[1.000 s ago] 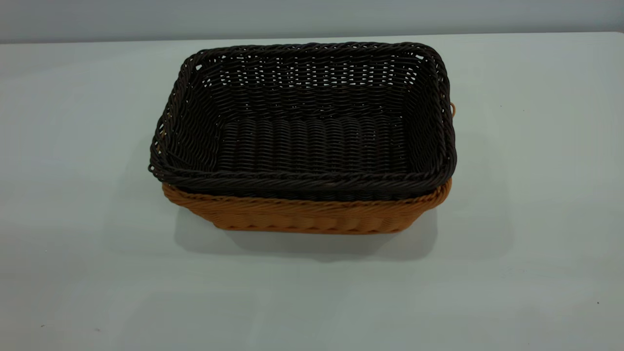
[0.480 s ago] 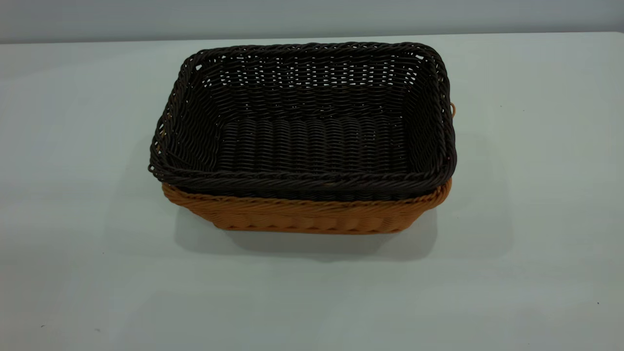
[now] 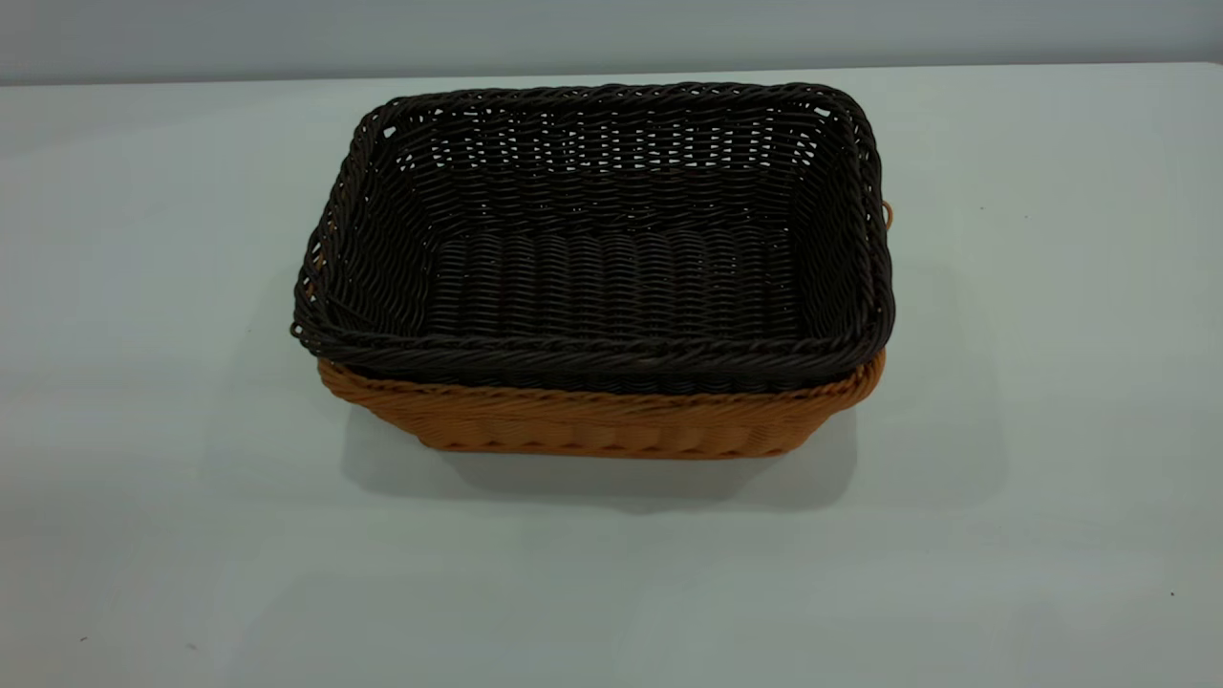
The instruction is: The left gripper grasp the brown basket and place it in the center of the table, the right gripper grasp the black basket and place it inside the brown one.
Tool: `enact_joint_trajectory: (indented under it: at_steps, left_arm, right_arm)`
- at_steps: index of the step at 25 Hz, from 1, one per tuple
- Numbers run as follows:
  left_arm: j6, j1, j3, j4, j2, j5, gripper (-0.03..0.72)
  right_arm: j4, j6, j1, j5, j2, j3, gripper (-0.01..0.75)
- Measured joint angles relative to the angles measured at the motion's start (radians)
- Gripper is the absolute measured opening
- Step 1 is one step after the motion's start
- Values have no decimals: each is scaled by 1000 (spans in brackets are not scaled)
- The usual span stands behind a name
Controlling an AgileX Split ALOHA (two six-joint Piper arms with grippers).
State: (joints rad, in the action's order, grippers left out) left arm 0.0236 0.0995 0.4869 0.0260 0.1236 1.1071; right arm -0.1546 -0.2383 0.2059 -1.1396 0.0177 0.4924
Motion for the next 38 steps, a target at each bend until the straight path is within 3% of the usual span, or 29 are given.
enact_joint_trajectory:
  at_steps: [10, 18, 38]
  left_arm:
    - [-6, 0, 0, 4, -1, 0, 471]
    - [-7, -87, 0, 12, -105, -1, 471]
    - [-8, -88, 0, 11, -143, 0, 471]
  right_arm:
    - [0, 0, 0, -2, 0, 0, 582]
    - [0, 0, 0, -2, 0, 0, 582]
    - [0, 0, -1, -3, 0, 0, 582]
